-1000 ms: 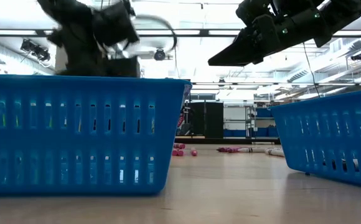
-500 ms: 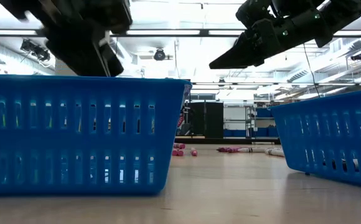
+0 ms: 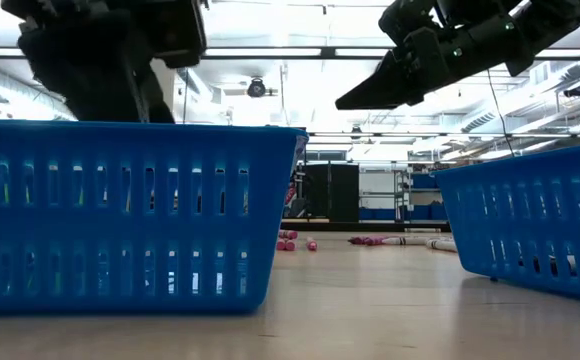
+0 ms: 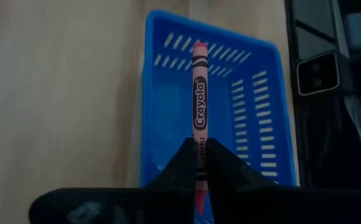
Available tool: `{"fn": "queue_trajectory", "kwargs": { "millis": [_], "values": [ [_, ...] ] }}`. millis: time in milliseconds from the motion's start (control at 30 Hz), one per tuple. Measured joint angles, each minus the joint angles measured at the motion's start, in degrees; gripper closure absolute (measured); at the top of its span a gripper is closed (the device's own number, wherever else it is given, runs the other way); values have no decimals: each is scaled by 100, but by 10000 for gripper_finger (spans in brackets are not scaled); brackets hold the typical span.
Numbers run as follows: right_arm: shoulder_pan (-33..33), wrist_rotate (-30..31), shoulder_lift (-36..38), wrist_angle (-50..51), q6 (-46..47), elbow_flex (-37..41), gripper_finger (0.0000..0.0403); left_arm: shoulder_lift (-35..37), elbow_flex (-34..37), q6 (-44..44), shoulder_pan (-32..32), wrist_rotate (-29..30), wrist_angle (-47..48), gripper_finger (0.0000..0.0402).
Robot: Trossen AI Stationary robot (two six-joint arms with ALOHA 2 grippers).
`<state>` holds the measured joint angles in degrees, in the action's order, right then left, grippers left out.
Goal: Sort crayons
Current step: Put the pink crayon into the left blue basket
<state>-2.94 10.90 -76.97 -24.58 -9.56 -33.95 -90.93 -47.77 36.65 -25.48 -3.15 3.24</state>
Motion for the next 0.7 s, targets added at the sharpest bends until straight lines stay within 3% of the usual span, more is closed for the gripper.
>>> {"fn": "queue_trajectory", "kwargs": {
  "millis": [233, 433, 600, 700],
  "values": [
    [0, 0, 0, 15, 0, -2, 320, -380, -415, 14, -78, -119, 307, 377],
    [0, -2, 0, 50, 0, -1, 320, -438, -455, -28, -42, -126, 558, 330],
    [0, -4, -2, 18, 0, 0, 320, -350, -718, -547, 82, -98, 686, 303],
    [0, -6, -2, 18, 0, 0, 320, -340, -972, -1039, 173, 337, 1114, 300]
  ]
}}
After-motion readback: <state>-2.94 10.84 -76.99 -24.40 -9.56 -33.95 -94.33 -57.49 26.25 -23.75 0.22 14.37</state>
